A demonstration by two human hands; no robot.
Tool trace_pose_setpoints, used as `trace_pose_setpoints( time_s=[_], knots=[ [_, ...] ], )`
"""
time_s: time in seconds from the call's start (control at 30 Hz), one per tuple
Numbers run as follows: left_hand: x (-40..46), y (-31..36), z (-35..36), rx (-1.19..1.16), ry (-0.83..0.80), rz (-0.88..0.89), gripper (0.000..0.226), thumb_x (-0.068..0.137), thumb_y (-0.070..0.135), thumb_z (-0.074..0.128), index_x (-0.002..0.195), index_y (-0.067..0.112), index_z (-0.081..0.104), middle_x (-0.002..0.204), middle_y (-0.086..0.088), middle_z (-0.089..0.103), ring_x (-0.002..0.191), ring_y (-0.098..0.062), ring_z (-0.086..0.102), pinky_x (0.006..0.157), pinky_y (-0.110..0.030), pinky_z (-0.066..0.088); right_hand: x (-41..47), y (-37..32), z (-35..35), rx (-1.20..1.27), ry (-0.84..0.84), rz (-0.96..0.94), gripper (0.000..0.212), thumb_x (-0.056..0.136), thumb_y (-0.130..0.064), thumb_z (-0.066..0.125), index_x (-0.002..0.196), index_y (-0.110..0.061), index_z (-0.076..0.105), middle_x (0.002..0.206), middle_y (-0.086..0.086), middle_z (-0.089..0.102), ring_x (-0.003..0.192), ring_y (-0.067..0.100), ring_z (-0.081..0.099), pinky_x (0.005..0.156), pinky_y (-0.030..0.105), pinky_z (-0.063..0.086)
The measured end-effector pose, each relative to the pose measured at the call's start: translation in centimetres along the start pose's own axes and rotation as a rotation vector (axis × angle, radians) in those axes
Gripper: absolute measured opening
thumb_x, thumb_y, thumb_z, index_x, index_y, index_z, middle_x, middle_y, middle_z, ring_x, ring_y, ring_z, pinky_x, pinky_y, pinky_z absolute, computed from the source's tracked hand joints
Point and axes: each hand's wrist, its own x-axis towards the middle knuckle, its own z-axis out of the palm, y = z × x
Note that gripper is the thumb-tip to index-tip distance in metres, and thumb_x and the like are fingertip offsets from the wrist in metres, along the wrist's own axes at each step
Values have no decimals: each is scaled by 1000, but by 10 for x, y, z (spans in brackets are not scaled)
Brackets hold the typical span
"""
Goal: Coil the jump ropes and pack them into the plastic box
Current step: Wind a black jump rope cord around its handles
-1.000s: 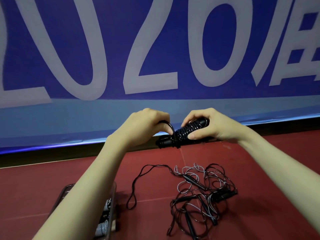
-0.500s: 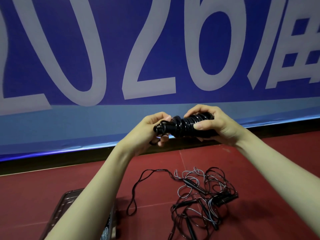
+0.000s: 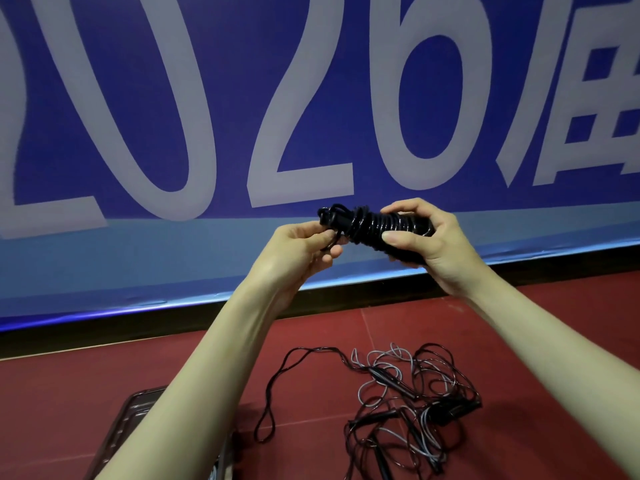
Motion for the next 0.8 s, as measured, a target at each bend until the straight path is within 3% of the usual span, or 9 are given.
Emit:
trace_pose_setpoints(
  time_s=[0.1, 0.17, 0.27, 0.37, 0.5, 0.57, 0.63, 0.7, 0.8],
  knots=[
    [0, 4, -1, -21, 13, -4, 16, 94, -3, 51, 101, -1, 65, 91, -9, 68, 72, -9, 65, 67, -13, 52, -1, 0, -3, -129, 24, -59, 37, 76, -7, 78, 107, -23, 66, 89, -8, 63, 73, 15, 61, 68, 39, 51],
    [0, 8, -2, -89, -1, -2, 12, 94, 2, 53, 96, -4, 63, 84, -9, 60, 82, -17, 64, 77, -17, 54, -2, 1, -3, -237, 28, -105, 46, 76, -9, 80, 115, -27, 64, 100, -8, 59, 83, 6, 59, 80, 27, 53],
    [1, 7, -2, -72, 22, 26, 20, 96, 17, 56, 95, 0, 67, 82, -5, 61, 84, -15, 68, 90, -23, 53, -5, 4, 1, -442, 40, -218, 43, 75, -13, 82, 113, -22, 63, 103, -3, 60, 91, 3, 57, 82, 10, 42],
    [1, 0, -1, 138, 134, 83, 20, 99, 18, 51, 94, 12, 69, 91, -6, 72, 82, -10, 70, 87, -19, 54, -6, 7, 10, -679, 56, -349, 38, 74, -17, 82, 104, -12, 59, 100, 1, 58, 86, 10, 53, 77, 13, 42],
    [0, -5, -1, 524, 291, 215, 22, 100, 18, 50, 85, 20, 66, 81, -4, 72, 75, -11, 69, 80, -24, 55, -9, 8, 21, -934, -1, -354, 41, 77, -24, 77, 101, -11, 45, 100, 2, 49, 79, 28, 55, 69, 46, 49],
    [0, -4, 0, 646, 341, 281, 20, 99, 17, 50, 87, 16, 66, 73, 0, 69, 63, -4, 65, 66, -16, 51, -11, 7, 24, -961, -14, -320, 44, 81, -25, 74, 107, -13, 40, 98, 1, 51, 79, 31, 58, 68, 47, 50],
    [-1, -4, 0, 691, 353, 315, 21, 99, 17, 51, 86, 13, 66, 68, 4, 66, 52, 3, 58, 54, -9, 47, -11, 7, 24, -948, -75, -325, 59, 83, -22, 72, 128, -22, 33, 93, -2, 51, 75, 29, 58, 67, 43, 51],
    [-1, -5, -1, 706, 341, 325, 21, 99, 18, 51, 85, 14, 66, 67, 5, 65, 50, 5, 57, 53, -9, 45, -9, 5, 22, -938, -136, -329, 85, 83, -19, 70, 147, -44, 18, 90, -4, 50, 73, 23, 55, 68, 39, 51],
    [-1, -8, 0, 786, 332, 321, 23, 99, 23, 51, 84, 14, 66, 68, 3, 67, 55, -1, 58, 59, -20, 47, -7, 7, 19, -974, -149, -343, 83, 83, -19, 67, 149, -44, 23, 97, 1, 53, 79, 22, 54, 74, 41, 52]
  ],
)
